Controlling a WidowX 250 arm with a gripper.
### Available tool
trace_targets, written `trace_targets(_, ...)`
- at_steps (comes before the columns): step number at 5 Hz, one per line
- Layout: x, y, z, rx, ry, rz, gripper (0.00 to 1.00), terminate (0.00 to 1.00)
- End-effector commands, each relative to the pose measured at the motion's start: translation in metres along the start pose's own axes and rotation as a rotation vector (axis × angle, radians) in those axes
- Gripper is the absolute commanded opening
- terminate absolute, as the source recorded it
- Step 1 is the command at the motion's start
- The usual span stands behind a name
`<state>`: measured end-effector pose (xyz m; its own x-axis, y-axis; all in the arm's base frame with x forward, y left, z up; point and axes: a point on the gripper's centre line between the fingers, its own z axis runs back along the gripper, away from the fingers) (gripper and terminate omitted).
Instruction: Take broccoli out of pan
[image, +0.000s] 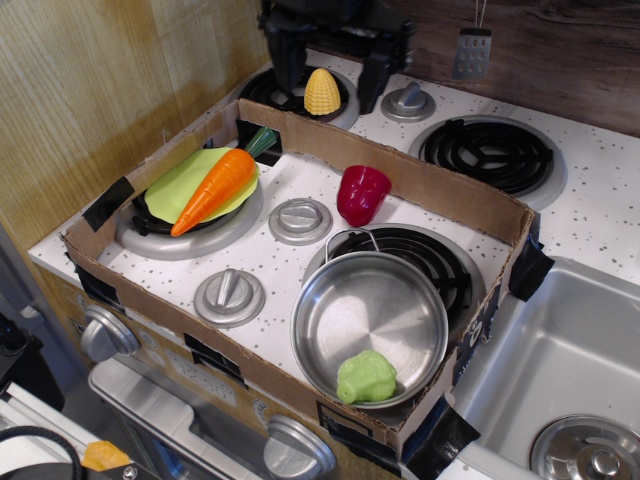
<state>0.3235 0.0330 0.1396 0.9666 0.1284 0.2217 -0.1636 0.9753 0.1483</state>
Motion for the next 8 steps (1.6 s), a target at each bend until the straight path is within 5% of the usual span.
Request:
trace_targets(1, -0.011, -0.013, 0.045, -0.003, -0.022, 0.131, 1.00, 0.00)
trace_targets(3, -0.062, -0.049, 0.030, -0.090, -0.053, 0.302, 1.00, 0.00)
trace_targets(6, -0.095, -0.080, -0.023, -0.192, -0.109, 0.244, 1.00, 0.00)
trace_targets(8, -0.117, -0.079, -0.036, -0.210, -0.114, 0.283, 1.00, 0.00)
